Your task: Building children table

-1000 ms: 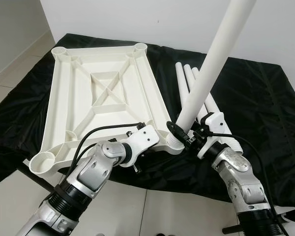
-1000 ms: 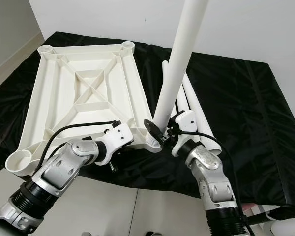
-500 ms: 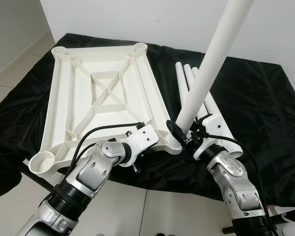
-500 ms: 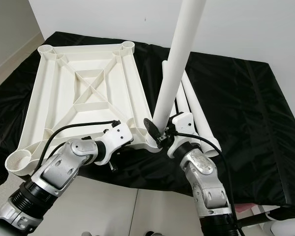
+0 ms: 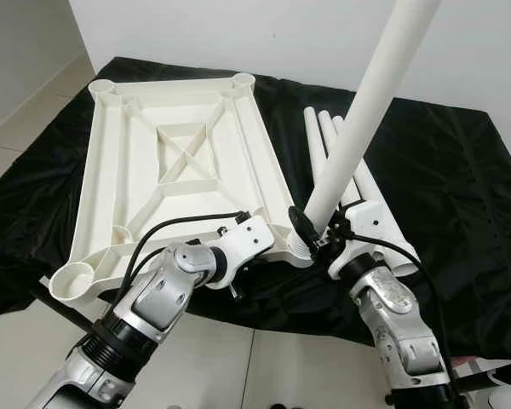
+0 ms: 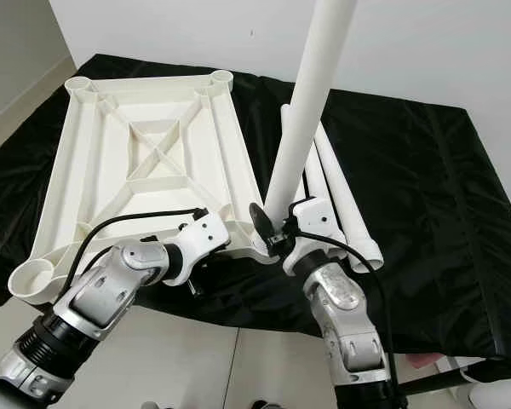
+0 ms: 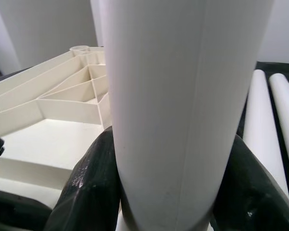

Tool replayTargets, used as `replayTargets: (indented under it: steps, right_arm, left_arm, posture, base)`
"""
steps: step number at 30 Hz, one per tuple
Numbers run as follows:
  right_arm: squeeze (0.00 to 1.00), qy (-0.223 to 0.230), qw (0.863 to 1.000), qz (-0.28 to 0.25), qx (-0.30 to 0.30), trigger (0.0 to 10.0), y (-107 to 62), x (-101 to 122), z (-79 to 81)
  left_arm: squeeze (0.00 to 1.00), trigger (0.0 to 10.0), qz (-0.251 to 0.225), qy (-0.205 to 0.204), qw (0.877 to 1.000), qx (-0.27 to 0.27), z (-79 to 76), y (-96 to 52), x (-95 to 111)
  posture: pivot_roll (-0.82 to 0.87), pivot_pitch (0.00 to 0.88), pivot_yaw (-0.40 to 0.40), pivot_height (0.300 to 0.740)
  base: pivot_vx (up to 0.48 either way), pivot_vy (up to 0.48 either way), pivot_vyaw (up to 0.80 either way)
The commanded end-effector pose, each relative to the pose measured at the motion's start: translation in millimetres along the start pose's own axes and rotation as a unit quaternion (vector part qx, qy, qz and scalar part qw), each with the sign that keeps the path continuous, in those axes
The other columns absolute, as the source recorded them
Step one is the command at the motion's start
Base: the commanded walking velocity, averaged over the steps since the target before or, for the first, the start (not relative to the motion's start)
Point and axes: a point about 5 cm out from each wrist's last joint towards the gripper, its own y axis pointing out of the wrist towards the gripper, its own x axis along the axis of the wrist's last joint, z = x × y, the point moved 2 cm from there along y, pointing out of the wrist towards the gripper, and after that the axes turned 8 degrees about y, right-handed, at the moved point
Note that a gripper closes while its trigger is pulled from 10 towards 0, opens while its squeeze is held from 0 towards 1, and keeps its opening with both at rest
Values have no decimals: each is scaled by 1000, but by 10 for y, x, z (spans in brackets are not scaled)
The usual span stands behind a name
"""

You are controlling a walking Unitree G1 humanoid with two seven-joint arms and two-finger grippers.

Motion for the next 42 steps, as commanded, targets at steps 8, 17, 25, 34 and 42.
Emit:
replayTargets:
  steps: [8,17,25,34,42]
  right_arm:
    - [0,15,1000,-13,-16,10000,8,3,211]
    - [0,6,998,-10,-58,10000,-3,-38,244]
    - [0,13,994,-17,-107,10000,7,-65,284]
    - [0,17,992,-18,-123,10000,0,-93,326]
    - [0,14,991,-23,-129,10000,15,-78,284]
  left_arm:
    - [0,10000,-12,0,1000,-28,-130,47,46]
    - [0,10000,-12,2,1000,-28,-138,51,50]
    - [0,10000,-14,4,999,-30,-150,56,58]
    - [0,10000,-13,5,999,-30,-156,55,47]
    - [0,10000,-14,6,999,-31,-148,56,54]
  posture:
    - [-85,145,-25,740]
    - [-82,134,-27,740]
    - [-79,123,-27,740]
    - [-76,114,-25,740]
    - [-78,115,-25,740]
  base:
    - [0,0,0]
    - [0,0,0]
    - [0,0,0]
    - [0,0,0]
    - [0,0,0]
